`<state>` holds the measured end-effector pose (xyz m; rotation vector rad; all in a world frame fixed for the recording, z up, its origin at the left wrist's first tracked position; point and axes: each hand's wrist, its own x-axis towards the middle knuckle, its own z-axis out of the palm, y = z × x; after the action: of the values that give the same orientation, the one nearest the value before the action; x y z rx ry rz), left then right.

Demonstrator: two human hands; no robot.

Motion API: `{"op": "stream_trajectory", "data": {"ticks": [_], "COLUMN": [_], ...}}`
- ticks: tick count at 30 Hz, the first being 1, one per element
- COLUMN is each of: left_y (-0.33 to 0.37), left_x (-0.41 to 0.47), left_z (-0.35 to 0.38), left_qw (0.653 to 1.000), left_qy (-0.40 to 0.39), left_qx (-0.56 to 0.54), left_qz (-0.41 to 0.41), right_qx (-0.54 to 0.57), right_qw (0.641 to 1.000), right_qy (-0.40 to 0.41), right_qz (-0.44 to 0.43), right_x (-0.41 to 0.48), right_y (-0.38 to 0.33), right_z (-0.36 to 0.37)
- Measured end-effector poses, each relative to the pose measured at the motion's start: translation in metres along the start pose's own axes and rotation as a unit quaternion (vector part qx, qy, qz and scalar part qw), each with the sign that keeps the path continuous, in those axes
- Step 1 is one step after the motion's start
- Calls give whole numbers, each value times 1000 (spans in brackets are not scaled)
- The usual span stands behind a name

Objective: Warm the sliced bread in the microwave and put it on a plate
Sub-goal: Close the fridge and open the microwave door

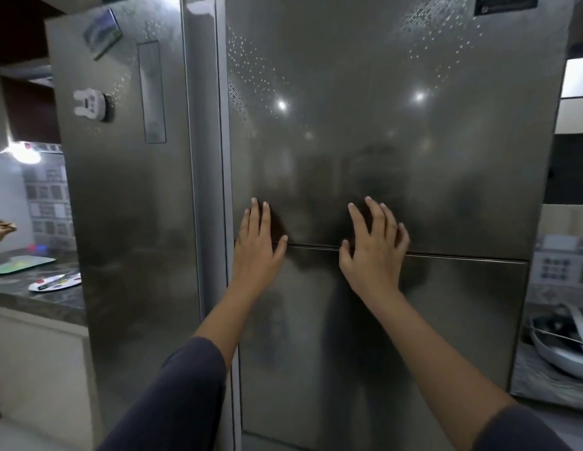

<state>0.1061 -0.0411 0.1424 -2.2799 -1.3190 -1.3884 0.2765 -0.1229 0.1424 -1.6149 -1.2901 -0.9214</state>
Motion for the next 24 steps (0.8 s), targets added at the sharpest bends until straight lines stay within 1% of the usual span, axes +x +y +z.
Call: {"op": "stream_trajectory", "data": {"ticks": [5,9,12,16,18,22,24], "left_y": [-1,-5,-17,-42,-53,-90,-116], "left_x": [5,6,5,3,0,-8,-12], "left_z": [14,19,18,15,10,-4,-15], "left_qw": [1000,999,999,998,997,994,996], "left_qy": [23,31,31,18,10,-4,-13], "left_qx": [-4,-16,-28,-17,-16,24,37], "left_qz": [-18,-9,15,61,74,109,83], "right_qx": [-11,-14,-18,-10,0,49,86], "right_qw": [1000,1000,999,999,999,998,994], "right_qy": [4,20,32,38,27,-26,-60], "right_qz": [15,17,27,32,35,33,21], "right_x": [1,0,-4,-10,-14,-21,-23], "right_y": [-4,-3,-9,-22,-34,-77,-107], "right_z": [7,10,14,21,25,41,51]}}
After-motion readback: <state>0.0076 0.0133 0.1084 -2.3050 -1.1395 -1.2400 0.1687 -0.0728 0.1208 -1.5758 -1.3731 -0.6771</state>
